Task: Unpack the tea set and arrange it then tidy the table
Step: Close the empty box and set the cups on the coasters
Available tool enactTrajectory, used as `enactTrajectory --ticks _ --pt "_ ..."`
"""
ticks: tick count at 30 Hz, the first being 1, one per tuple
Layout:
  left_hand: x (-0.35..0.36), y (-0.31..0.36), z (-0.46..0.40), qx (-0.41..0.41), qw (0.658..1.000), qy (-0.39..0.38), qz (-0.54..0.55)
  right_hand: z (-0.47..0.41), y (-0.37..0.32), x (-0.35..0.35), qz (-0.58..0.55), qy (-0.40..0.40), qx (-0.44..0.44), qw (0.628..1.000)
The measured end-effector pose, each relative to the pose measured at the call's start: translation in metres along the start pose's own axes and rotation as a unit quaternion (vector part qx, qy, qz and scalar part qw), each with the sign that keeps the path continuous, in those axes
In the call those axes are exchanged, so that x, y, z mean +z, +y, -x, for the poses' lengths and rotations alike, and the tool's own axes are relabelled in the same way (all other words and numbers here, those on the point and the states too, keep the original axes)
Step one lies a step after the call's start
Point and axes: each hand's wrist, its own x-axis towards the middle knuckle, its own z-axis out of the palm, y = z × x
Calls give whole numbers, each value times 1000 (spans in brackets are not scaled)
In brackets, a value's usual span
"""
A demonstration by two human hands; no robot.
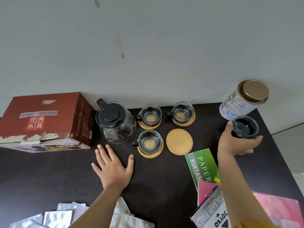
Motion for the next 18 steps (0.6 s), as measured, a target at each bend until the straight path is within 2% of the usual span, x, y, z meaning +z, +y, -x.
enactTrajectory --ticks 6,11,14,18 --pt "-1 0 0 -1 1000 -1 -5 -2 -3 4 13 25 16 999" --pt "0 0 0 0 1000 0 -4 9 -3 -4 -52 23 9 998" --pt "0 0 -1 1 1000 0 -3 30 -10 -15 -89 -7 32 996" --pt "-1 0 -1 1 1000 0 -5 77 -25 -34 -89 -99 28 991"
